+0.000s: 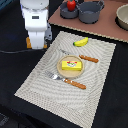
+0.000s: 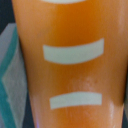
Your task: Interact with the objects in diverse but meaningful ways.
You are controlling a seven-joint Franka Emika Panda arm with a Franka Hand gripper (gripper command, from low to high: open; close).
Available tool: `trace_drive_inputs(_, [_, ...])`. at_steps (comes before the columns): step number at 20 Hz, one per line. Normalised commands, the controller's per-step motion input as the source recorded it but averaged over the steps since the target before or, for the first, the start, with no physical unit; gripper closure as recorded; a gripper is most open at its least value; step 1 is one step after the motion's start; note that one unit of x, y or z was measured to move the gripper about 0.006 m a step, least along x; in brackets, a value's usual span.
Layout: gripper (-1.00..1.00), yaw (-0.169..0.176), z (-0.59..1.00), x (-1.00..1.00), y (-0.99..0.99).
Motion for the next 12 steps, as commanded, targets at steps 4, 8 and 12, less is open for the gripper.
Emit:
trace_drive_inputs(4, [1.0, 0.015, -0.46, -0.59, -0.01])
trace_drive_inputs(8, [1.0, 0.023, -0.49, -0.66, 0.01])
trace_drive_inputs(12, [1.0, 0.039, -0.38, -0.81, 0.08])
